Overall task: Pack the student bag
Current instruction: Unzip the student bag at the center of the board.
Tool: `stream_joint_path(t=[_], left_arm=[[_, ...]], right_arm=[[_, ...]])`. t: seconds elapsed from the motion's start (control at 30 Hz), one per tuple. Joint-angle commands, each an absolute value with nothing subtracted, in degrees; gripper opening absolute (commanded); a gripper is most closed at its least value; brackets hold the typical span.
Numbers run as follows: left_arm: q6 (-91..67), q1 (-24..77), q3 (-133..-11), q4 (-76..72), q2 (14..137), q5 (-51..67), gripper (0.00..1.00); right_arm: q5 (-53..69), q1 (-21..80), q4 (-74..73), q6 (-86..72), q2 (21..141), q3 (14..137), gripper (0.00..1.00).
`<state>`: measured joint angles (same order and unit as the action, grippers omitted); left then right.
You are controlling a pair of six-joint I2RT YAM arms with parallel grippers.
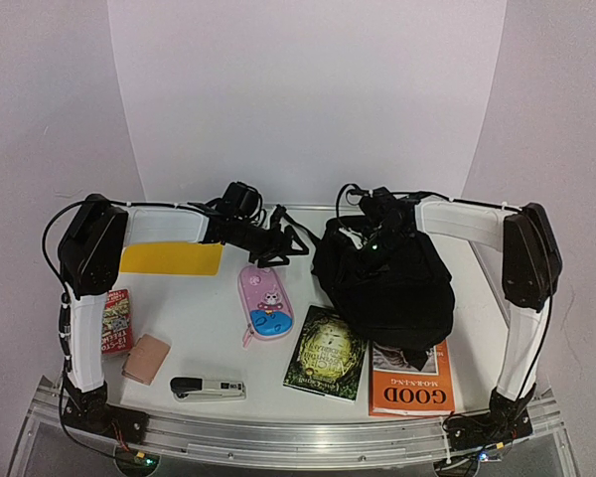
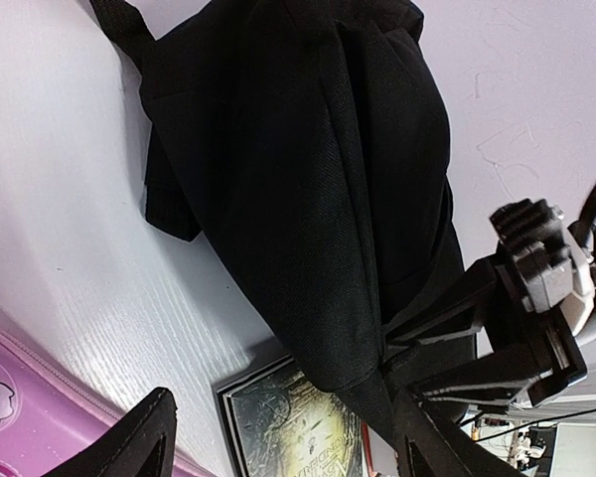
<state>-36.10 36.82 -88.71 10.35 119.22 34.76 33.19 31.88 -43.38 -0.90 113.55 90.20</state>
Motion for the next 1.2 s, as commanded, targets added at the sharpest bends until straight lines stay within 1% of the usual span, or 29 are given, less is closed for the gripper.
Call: stream_joint_path(t=[0.0,0.07,0.13,0.17,0.37,0.63,0.77,0.93,1.0,1.1,1.17], left_arm=[[-36.3,37.0,-89.2,8.2,116.6,34.8,0.75],[-36.6,37.0,-89.5,7.8,117.0,35.3,0.75],[-36.9,37.0,-90.1,7.4,117.7,36.1,0.75],[-37.2,37.1,-90.5,7.1,118.1,36.6,0.75],[-38.8,38.3,-94.4,5.7,122.0,38.6,0.77],[-41.1,40.2,-98.1,4.1,126.7,39.8,0.76],[-42.6,40.9,-99.3,2.4,128.5,40.1,0.73],[-43.9,41.0,-102.3,2.1,131.0,39.8,0.67],[-44.4,41.0,-103.6,1.8,132.0,40.0,0.62],[-45.8,40.9,-104.7,1.1,133.1,39.3,0.43],[-46.3,40.8,-105.4,1.1,133.5,38.3,0.28]], right_arm=[[35.4,31.1,-43.8,-1.7,114.9,92.4,0.25],[35.4,31.0,-43.8,-1.7,114.8,92.5,0.12],[35.4,30.8,-43.9,-1.6,114.6,92.4,0.03],[35.3,30.7,-43.9,-1.5,114.4,92.4,0.00],[35.5,30.7,-43.9,-0.5,112.7,92.3,0.00],[38.6,30.7,-44.0,-0.5,112.7,94.9,0.00],[40.9,30.8,-44.2,-0.5,112.4,95.4,0.00],[42.3,30.8,-44.7,-0.5,111.6,95.2,0.00],[42.4,30.8,-45.3,1.1,111.2,95.0,0.00],[42.7,30.8,-46.6,2.1,110.6,94.2,0.00],[42.7,30.8,-47.4,3.2,109.6,93.0,0.00]])
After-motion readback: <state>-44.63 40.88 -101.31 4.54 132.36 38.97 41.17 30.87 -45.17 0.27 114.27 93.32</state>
